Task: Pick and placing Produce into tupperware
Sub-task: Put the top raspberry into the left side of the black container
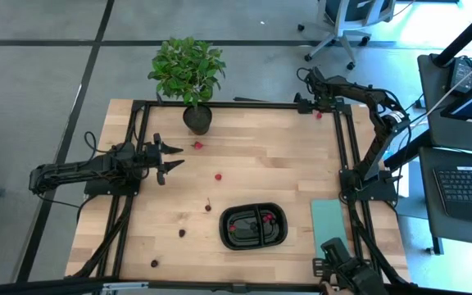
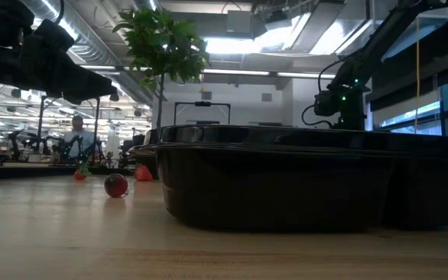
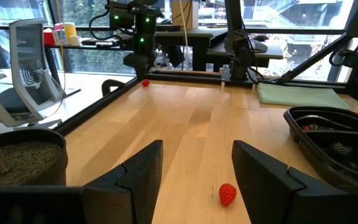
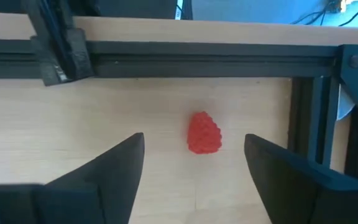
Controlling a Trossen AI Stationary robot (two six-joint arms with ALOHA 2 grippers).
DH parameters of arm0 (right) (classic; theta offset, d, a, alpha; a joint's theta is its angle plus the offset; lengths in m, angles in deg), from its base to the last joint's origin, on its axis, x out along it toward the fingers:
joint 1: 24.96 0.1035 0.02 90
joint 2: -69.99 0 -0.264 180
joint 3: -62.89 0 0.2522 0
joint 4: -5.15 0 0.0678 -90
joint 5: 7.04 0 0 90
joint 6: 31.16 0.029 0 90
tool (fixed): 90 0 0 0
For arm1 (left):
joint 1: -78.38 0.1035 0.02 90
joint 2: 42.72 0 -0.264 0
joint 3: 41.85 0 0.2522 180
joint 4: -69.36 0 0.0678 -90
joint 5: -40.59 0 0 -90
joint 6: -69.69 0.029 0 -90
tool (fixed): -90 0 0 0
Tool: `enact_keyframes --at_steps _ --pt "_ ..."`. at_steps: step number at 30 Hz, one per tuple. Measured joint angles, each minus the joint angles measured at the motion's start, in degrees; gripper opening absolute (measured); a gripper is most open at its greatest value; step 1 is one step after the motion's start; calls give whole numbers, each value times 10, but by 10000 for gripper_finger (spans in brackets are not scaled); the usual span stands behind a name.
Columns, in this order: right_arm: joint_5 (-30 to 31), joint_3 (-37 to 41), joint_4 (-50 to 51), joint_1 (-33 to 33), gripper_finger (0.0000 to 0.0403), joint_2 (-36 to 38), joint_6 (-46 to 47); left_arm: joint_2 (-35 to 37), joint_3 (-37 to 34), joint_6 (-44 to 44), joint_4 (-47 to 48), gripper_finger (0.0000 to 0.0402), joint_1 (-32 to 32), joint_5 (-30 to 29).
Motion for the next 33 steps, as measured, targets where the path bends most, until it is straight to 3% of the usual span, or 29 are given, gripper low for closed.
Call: enact_keyframes --at_steps 13,33 --pt "0 0 11 -2 233 0 -2 0 0 0 0 186 0 0" --pt "1 -24 23 4 229 -47 9 0 0 -1 0 186 0 0"
